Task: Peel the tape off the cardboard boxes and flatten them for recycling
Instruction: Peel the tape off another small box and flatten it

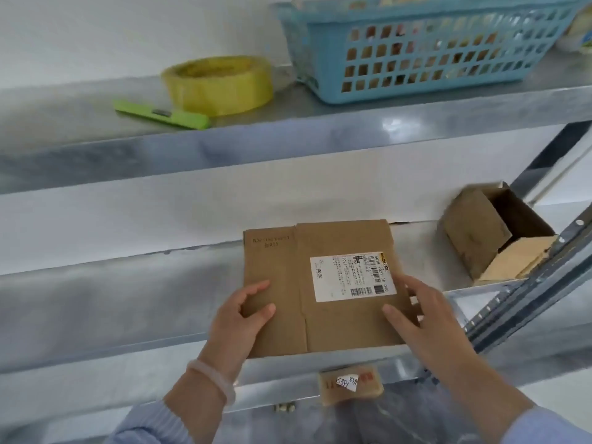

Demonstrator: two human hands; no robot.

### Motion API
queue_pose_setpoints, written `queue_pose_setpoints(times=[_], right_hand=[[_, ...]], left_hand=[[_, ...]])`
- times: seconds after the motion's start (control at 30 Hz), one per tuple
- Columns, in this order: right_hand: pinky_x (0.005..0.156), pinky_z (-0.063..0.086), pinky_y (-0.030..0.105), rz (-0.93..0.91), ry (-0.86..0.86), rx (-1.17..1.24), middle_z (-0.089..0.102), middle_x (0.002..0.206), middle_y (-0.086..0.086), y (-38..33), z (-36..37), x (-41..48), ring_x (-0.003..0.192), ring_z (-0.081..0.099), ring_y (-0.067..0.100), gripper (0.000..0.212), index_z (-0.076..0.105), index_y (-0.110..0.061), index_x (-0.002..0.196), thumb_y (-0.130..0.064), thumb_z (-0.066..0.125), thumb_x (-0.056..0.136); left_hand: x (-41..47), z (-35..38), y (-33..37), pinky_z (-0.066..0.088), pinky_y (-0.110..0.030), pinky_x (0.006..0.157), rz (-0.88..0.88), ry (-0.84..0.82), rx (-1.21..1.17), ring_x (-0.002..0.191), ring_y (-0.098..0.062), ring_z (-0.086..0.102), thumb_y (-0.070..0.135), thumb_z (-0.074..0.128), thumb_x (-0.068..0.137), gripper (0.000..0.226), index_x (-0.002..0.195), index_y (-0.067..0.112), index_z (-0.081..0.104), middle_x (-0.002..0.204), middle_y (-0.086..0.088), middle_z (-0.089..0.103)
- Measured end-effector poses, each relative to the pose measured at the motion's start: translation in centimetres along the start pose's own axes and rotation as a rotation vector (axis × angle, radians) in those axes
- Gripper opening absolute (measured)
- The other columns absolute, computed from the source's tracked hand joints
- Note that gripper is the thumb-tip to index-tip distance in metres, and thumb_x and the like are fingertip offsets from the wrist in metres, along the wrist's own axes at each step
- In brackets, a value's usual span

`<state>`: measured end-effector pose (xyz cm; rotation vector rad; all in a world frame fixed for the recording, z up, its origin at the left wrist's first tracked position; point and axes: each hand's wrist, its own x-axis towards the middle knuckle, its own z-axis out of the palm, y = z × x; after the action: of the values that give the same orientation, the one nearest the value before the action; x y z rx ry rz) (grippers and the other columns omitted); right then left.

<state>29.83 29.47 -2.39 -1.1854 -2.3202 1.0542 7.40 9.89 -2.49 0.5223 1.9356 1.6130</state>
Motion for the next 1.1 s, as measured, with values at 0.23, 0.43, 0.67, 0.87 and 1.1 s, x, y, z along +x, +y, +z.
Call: queue_pose_setpoints(times=[0.23,0.43,0.67,0.87,1.1], right_hand=[[0.102,0.044,0.033,-0.231,-0.205,0.036,0.037,0.131,-0.019,-12.6,13.7,-5.2,0.116,0.045,0.004,0.056,0.028,-0.054,0.138,-0.056,0.052,0.088],[0.11,0.036,0.031,-0.482,-0.383,-0.015,0.027,0.141,-0.021,-22.8,23.8,-7.8,0.125,0.035,0.001,0.069,0.019,-0.05,0.146,-0.05,0.058,0.089],[0.11,0.03,0.024,-0.634,-0.498,-0.048,0.029,0.145,-0.02,-31.1,34.5,-7.9,0.13,0.031,-0.001,0.07,0.024,-0.047,0.146,-0.051,0.06,0.087],[0.106,0.03,0.02,-0.673,-0.58,-0.012,0.031,0.128,-0.028,-38.4,43.8,-5.8,0.123,0.033,-0.003,0.07,0.026,-0.047,0.145,-0.049,0.063,0.086],[0.103,0.029,0.019,-0.682,-0.756,0.001,0.033,0.129,-0.03,-46.2,52.7,-3.1,0.119,0.034,-0.007,0.066,0.021,-0.057,0.143,-0.05,0.058,0.089]], left_hand=[[-7.8,-20.4,-1.3,0.057,-0.031,0.082,-0.002,0.258,-0.019,0.098,-0.007,0.065,0.019,0.074,0.083,0.034,0.1,0.047,0.07,0.112,0.016,0.065],[-13.2,-33.4,-2.8,0.055,-0.026,0.075,0.002,0.5,-0.098,0.096,-0.007,0.065,0.014,0.074,0.083,0.036,0.101,0.045,0.07,0.109,0.02,0.065],[-15.1,-44.0,-5.2,0.049,-0.018,0.076,-0.052,0.638,0.042,0.101,0.001,0.057,0.032,0.07,0.086,0.043,0.111,0.064,0.056,0.116,0.035,0.05],[-12.6,-53.0,-5.9,0.042,-0.01,0.063,-0.152,0.715,0.143,0.092,0.007,0.049,0.042,0.073,0.081,0.049,0.11,0.07,0.044,0.107,0.036,0.04],[-10.4,-63.4,-6.8,0.05,-0.021,0.076,-0.232,0.833,0.12,0.098,-0.008,0.058,0.04,0.075,0.08,0.052,0.115,0.065,0.045,0.119,0.014,0.052]])
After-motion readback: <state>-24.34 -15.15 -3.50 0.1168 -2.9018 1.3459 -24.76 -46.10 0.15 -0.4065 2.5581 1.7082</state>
